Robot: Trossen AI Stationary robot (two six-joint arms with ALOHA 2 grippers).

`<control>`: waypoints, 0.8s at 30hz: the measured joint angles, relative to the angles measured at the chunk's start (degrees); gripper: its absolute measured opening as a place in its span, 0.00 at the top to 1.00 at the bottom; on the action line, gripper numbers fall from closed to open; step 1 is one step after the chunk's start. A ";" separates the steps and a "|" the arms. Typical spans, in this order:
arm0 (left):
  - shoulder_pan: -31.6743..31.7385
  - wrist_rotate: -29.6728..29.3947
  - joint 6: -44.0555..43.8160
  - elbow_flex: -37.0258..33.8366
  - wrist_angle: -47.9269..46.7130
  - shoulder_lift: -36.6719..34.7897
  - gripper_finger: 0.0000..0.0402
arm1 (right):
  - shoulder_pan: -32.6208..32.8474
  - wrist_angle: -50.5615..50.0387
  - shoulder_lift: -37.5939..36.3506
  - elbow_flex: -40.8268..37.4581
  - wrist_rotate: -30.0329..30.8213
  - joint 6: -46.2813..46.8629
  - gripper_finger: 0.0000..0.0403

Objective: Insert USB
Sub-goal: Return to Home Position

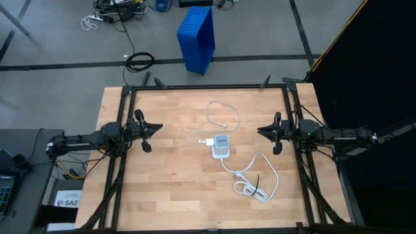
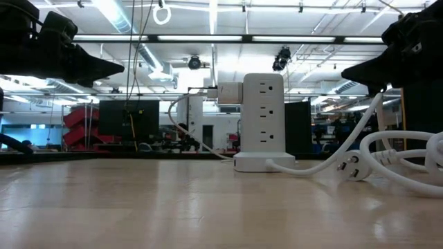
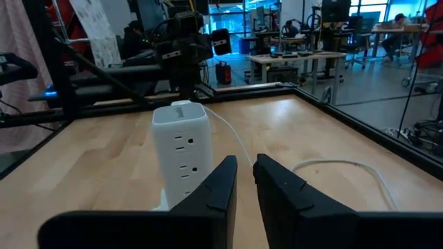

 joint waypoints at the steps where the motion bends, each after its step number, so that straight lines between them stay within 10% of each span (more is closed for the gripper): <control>1: 0.00 0.00 0.00 0.00 0.00 0.00 1.00 | 0.00 0.00 0.00 0.00 0.01 0.00 0.92; 24: 0.00 -0.02 0.00 0.00 0.02 0.00 1.00 | 0.00 0.00 0.00 -0.02 0.00 0.00 0.93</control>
